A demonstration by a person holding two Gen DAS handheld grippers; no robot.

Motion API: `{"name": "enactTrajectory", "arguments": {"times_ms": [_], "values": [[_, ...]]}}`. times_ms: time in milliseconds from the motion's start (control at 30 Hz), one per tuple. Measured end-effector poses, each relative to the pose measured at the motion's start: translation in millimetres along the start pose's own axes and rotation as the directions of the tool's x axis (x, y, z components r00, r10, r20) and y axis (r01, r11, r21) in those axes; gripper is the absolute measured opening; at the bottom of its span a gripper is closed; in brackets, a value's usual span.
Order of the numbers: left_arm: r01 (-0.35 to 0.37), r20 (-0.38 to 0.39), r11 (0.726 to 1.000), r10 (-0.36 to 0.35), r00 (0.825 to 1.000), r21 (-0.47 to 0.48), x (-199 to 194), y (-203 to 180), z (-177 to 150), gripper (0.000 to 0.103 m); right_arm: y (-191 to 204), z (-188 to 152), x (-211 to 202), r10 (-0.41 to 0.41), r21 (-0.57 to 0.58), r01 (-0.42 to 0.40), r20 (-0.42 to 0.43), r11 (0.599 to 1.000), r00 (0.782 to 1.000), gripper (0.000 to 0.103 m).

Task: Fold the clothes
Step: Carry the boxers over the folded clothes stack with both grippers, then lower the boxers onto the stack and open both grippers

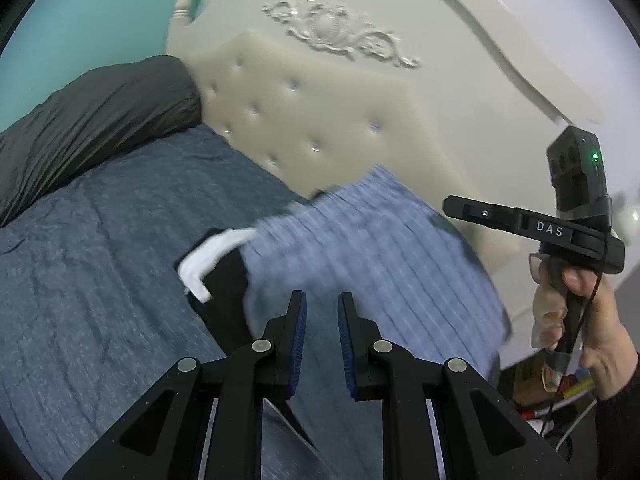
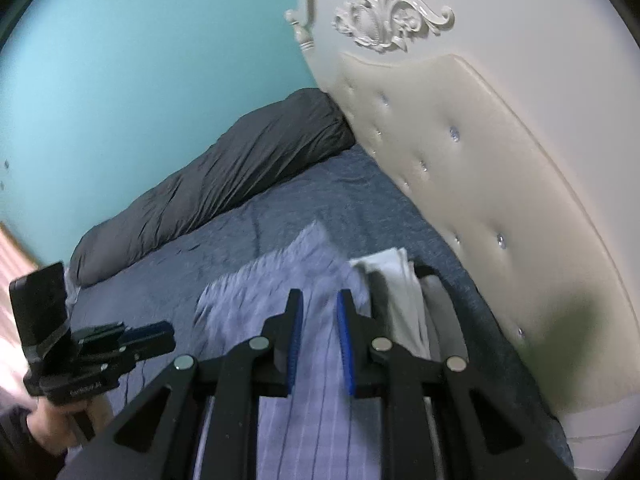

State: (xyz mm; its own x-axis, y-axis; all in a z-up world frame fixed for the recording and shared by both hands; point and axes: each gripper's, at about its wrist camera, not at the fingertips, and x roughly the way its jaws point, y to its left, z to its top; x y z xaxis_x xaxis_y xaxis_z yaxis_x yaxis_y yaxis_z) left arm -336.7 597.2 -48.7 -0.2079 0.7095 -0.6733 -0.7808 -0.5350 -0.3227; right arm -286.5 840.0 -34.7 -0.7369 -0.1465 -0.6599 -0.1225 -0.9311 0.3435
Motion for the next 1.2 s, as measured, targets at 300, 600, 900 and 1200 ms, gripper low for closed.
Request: {"name": "enactTrajectory", "arguments": {"times_ms": [300, 600, 900, 1200], "values": [[0.014, -0.030, 1.000, -0.014, 0.999, 0.011, 1, -21, -40, 0.018, -24, -43, 5, -0.063, 0.043, 0.065, -0.040, 0.997, 0.997, 0.017], [-0.007, -0.031, 0.999, 0.008, 0.999, 0.054, -9, -28, -58, 0.018, -30, -55, -14, -0.037, 0.083, 0.034, 0.035, 0.996, 0.999, 0.017], [-0.011, -0.038, 0.997, 0.014, 0.999, 0.074, -17, -38, -78, 0.018, -13, -80, -25, -0.042, 0.012, 0.042, 0.020, 0.999, 0.999, 0.017], [-0.036, -0.035, 0.999, 0.037, 0.999, 0.039, -16, -39, -83, 0.018, -25, -86, -24, -0.054, 0.082, 0.050, 0.043, 0.995, 0.998, 0.017]]}}
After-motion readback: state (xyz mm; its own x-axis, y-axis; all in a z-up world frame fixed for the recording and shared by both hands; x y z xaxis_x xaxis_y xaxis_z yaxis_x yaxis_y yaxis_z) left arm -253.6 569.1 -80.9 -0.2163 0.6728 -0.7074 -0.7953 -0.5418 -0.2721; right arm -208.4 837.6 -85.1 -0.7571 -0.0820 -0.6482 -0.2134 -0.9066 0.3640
